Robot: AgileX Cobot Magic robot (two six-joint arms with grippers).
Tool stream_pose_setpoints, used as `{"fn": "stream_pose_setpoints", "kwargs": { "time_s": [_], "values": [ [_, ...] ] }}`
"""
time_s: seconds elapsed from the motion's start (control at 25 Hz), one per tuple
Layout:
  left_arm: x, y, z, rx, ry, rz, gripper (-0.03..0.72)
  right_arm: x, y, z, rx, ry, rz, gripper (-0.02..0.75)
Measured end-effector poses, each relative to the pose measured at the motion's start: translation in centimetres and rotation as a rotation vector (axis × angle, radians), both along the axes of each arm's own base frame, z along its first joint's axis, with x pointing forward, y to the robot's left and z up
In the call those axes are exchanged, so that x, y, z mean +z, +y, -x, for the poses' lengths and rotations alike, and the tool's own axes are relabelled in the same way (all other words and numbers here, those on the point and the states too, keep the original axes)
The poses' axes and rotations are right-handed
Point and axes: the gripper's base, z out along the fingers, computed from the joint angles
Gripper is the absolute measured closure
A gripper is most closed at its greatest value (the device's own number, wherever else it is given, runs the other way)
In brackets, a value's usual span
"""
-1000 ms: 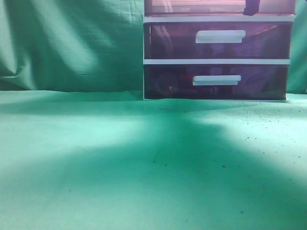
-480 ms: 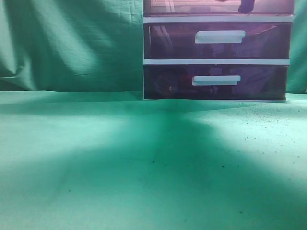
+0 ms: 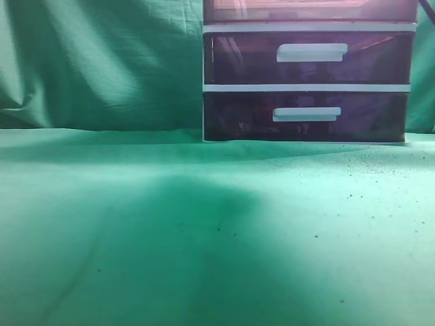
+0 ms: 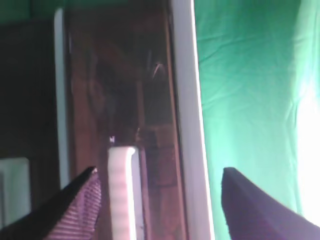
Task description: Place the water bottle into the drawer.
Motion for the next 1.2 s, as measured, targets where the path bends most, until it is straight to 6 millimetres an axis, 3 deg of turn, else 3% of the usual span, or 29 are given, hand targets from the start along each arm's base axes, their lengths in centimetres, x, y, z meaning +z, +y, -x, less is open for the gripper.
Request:
{"fn": "stream_pose_setpoints", "kwargs": {
  "time_s": [0.24,0.4,0.64,0.72,0.84,0.96,1.2],
  "values": [
    [0.3,0.2,0.1,0.002,-0.006,0.016,0.688,-0.8,2.1,5.0,0.077,0.110,-0.130,0.279],
    [3.2,1.1,2.0,-0.043,-0.069,0.116,0.688,0.2,3.7,9.5,0.108,0.242,-0.362,0.279],
    [8.5,5.4,6.8,-0.168,-0.195,0.366,0.688,2.9,4.4,15.3,0.103,0.496,-0.559,0.659],
    [9.7,7.3,8.1,-0.206,-0.227,0.446,0.688,3.9,3.8,17.0,0.091,0.577,-0.632,0.738],
    [10.6,9.5,9.5,-0.251,-0.254,0.536,0.688,5.4,2.4,19.2,0.063,0.705,-0.782,0.738],
    [9.7,10.7,10.2,-0.282,-0.254,0.559,0.688,6.5,1.0,21.6,0.063,0.794,-0.822,0.738],
    [3.5,10.6,10.5,-0.315,-0.157,0.495,0.688,8.0,-1.4,25.6,0.084,0.903,-0.897,0.738]
  ]
}}
